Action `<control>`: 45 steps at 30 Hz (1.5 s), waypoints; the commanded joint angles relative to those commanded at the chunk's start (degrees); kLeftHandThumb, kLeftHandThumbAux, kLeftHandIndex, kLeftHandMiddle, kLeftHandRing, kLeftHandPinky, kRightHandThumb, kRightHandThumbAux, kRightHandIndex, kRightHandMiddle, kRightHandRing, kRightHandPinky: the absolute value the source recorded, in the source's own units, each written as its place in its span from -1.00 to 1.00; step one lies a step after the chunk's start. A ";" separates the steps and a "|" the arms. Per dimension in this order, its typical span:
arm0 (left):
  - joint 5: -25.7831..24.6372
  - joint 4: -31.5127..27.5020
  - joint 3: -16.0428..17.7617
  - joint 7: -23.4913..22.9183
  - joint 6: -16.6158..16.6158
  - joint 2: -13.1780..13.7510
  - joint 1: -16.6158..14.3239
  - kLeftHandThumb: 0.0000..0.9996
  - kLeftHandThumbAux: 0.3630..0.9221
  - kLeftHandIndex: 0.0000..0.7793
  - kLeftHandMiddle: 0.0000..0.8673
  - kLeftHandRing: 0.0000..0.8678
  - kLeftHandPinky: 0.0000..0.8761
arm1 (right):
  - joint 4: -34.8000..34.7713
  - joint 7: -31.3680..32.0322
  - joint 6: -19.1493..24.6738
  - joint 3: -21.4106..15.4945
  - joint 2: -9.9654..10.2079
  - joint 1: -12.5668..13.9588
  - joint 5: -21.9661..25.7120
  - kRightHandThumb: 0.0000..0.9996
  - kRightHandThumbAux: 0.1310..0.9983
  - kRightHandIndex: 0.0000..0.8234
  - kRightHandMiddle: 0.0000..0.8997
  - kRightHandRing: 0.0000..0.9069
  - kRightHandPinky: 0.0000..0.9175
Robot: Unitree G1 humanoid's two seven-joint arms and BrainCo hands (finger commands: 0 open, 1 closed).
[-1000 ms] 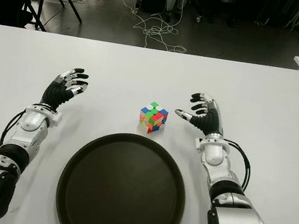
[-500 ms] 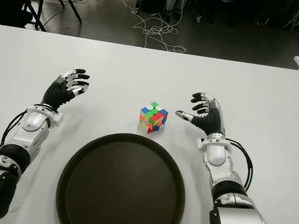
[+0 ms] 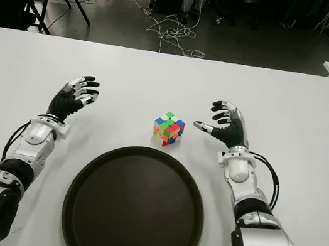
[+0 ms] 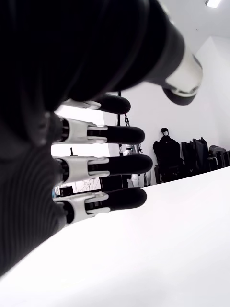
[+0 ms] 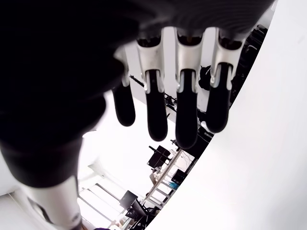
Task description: Pick up the Rubik's Cube and put it in the plate
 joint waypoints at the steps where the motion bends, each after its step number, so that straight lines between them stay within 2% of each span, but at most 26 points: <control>1: -0.01 -0.04 0.00 -0.04 -0.07 -0.01 0.04 -0.66 0.35 -0.48 -0.44 -0.41 -0.35 | -0.01 -0.03 -0.01 -0.01 0.00 0.04 0.01 -0.95 0.46 -0.17 -0.15 -0.07 -0.07; 7: 0.13 -0.14 -0.09 0.03 -0.38 0.11 0.25 -0.67 0.33 -0.48 -0.44 -0.42 -0.37 | -0.08 -0.18 -0.16 -0.12 0.14 0.12 0.14 -0.97 0.44 -0.17 -0.16 -0.09 -0.10; 12: 0.18 -0.26 -0.05 0.29 -0.46 0.31 0.49 -0.69 0.35 -0.47 -0.44 -0.42 -0.38 | -0.34 -0.69 -0.85 -0.51 0.09 -0.12 0.46 -0.97 0.52 -0.18 -0.17 -0.10 -0.10; 16: 0.30 -0.33 -0.10 0.35 -0.38 0.58 0.65 -0.70 0.36 -0.49 -0.44 -0.43 -0.38 | -1.14 -2.16 -2.33 -0.63 -0.81 -1.24 0.13 -0.95 0.56 -0.21 -0.20 -0.14 -0.14; 20: 0.39 -0.36 -0.16 0.28 -0.58 0.75 0.80 -0.71 0.35 -0.49 -0.44 -0.42 -0.37 | -3.43 -6.17 -5.36 0.63 -1.54 -2.15 -2.16 -0.95 0.57 -0.28 -0.27 -0.22 -0.18; 24: 0.20 -0.44 -0.03 0.16 -0.76 0.80 0.90 -0.71 0.33 -0.48 -0.44 -0.41 -0.37 | -5.06 -11.28 -7.72 2.80 -2.67 -2.38 -5.99 -0.98 0.56 -0.35 -0.36 -0.31 -0.23; 29: -0.21 -0.51 0.27 -0.01 -0.63 0.77 0.94 -0.71 0.32 -0.49 -0.44 -0.42 -0.38 | -8.31 -16.43 -7.88 6.65 -5.01 -3.80 -12.33 -1.00 0.50 -0.51 -0.48 -0.42 -0.30; 31: -0.21 -0.53 0.29 0.03 -0.47 0.79 0.94 -0.69 0.33 -0.49 -0.44 -0.42 -0.38 | -10.71 -18.15 -6.48 8.67 -5.55 -3.89 -15.50 -1.00 0.46 -0.61 -0.56 -0.50 -0.42; 33: -0.07 -0.56 0.22 0.15 -0.37 0.84 0.93 -0.68 0.34 -0.47 -0.44 -0.42 -0.39 | -12.29 -19.26 -4.67 10.68 -5.80 -4.35 -18.36 -1.00 0.44 -0.80 -0.76 -0.72 -0.72; 36: 0.13 -0.64 0.10 0.38 -0.33 0.90 0.93 -0.67 0.35 -0.46 -0.43 -0.43 -0.39 | -12.64 -20.14 -2.72 13.43 -6.37 -5.31 -21.67 -1.00 0.44 -0.93 -0.92 -0.90 -0.91; 39: 0.25 -0.72 0.04 0.67 -0.24 0.89 0.92 -0.67 0.34 -0.47 -0.43 -0.42 -0.37 | -12.93 -20.54 -1.74 15.38 -6.67 -5.70 -23.70 -1.00 0.45 -0.98 -0.97 -0.97 -0.97; 45: 0.47 -0.77 -0.12 1.04 -0.03 0.95 0.89 -0.68 0.30 -0.47 -0.43 -0.42 -0.37 | -13.92 -20.45 -1.25 17.17 -6.56 -5.45 -24.60 -1.00 0.44 -1.00 -1.00 -1.00 -1.00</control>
